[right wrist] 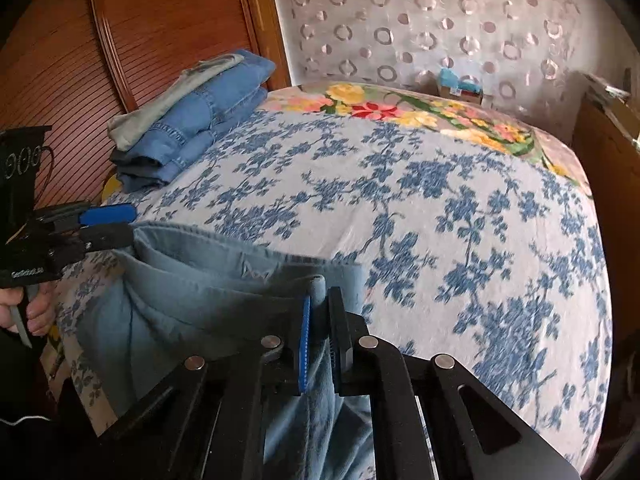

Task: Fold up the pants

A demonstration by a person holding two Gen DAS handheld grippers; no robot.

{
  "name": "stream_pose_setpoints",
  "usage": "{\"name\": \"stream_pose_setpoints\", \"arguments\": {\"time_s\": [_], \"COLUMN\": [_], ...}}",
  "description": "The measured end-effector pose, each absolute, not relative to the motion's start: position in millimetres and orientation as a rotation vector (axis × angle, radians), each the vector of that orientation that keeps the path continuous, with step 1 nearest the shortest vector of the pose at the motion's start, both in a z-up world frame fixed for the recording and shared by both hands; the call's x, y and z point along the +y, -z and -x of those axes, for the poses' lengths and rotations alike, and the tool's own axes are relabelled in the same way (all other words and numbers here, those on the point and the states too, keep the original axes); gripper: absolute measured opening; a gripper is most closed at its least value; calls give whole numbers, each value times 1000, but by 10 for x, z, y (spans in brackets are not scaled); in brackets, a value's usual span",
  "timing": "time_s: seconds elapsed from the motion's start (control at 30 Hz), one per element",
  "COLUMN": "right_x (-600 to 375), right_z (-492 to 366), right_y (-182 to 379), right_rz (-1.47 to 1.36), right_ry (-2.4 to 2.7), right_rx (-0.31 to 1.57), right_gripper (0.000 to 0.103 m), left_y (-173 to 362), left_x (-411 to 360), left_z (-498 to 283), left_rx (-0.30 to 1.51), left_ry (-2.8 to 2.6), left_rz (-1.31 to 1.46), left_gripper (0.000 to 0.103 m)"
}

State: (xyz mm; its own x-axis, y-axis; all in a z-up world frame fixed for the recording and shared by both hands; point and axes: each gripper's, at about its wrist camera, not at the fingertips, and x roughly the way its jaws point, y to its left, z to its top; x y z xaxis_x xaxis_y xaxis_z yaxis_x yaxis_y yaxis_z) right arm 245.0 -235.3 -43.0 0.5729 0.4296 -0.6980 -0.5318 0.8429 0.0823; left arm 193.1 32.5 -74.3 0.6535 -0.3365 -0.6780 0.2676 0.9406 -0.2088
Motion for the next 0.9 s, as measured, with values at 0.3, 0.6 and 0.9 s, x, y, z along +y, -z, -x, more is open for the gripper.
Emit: {"name": "stream_pose_setpoints", "arguments": {"time_s": [0.3, 0.6, 0.9], "right_x": [-2432, -2636, -2805], "right_z": [-2506, -2297, -1957], "right_y": [458, 358, 340], "right_rz": [106, 50, 25], "right_ry": [-454, -443, -436], "right_rx": [770, 774, 779], "right_gripper": [7, 17, 20], "left_y": [807, 822, 794], "left_x": [238, 132, 45], "left_z": [-1872, -1890, -1926], "left_rx": [805, 814, 819], "left_ry": [358, 389, 369], "left_rz": [77, 53, 13], "left_gripper": [44, 44, 44]}}
